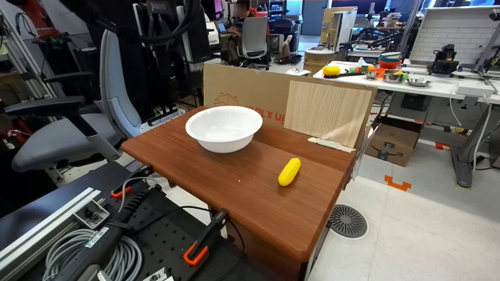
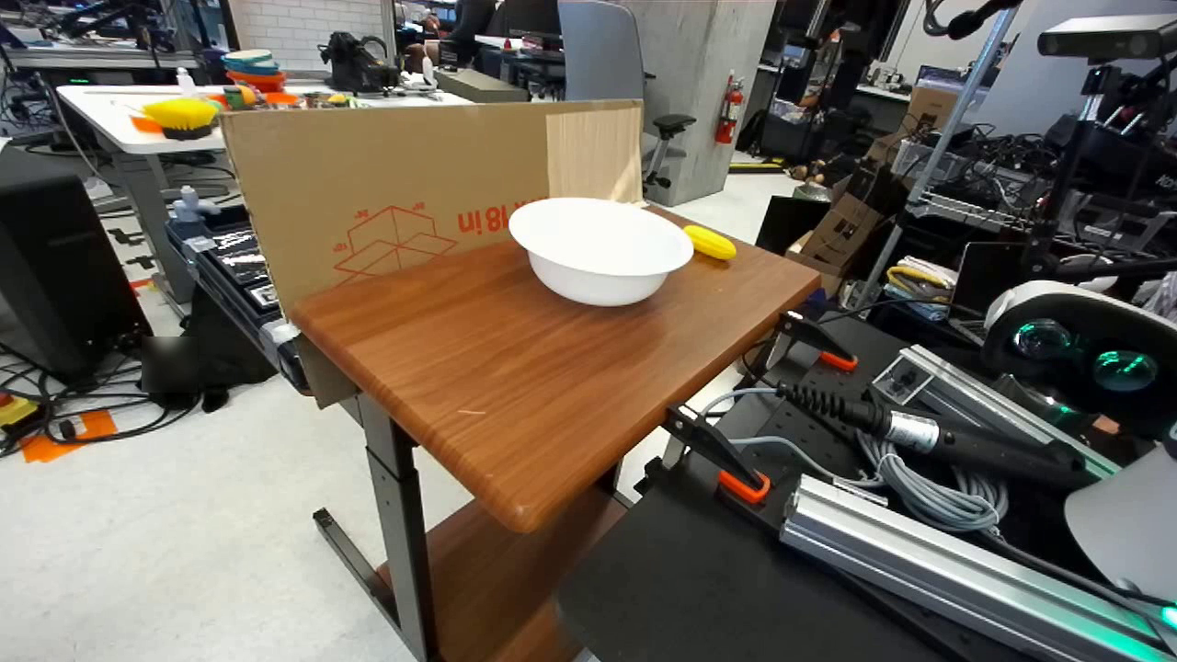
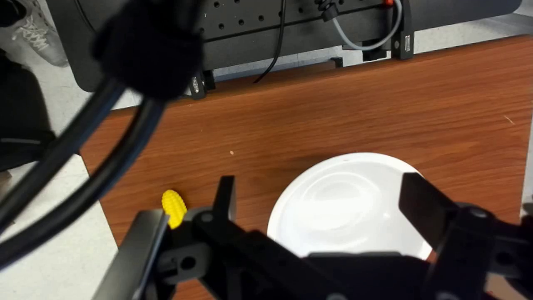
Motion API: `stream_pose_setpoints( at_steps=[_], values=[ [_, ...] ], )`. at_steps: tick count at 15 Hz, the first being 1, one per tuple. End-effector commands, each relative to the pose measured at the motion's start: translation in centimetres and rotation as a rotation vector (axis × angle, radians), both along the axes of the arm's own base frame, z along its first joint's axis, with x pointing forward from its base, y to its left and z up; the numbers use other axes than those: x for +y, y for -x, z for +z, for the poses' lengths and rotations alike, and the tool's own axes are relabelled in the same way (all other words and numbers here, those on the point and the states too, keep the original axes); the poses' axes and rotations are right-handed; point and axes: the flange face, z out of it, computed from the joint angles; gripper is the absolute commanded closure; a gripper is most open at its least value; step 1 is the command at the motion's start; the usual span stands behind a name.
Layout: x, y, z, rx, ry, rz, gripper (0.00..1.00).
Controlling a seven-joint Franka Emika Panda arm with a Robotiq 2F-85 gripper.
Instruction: Pick up the corn toy and place it in the bowl
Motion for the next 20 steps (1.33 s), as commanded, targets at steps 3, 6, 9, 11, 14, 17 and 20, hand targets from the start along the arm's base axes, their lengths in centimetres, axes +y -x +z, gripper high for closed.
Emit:
stream_pose_setpoints(
  at_steps=[3,6,9,11,14,17,20],
  values=[
    [0.0,0.0,0.0,0.001,0.000,0.000,0.00],
    [-0.4,-0.3,-0.1,0.024,0.002,0.056,0.00],
    [-1.4,-1.2,-0.8,0.077,0.032,0.226,0.00],
    [-2.6,-2.0,-1.1,0.110,0.052,0.323,0.00],
    [-5.8,-3.2,-1.4,0.105,0.055,0.347,0.00],
    [-9.5,-4.0,-2.0,0.108,0.025,0.305,0.00],
    [-12.2,-5.2,-3.8,0.121,-0.046,0.244,0.00]
  ],
)
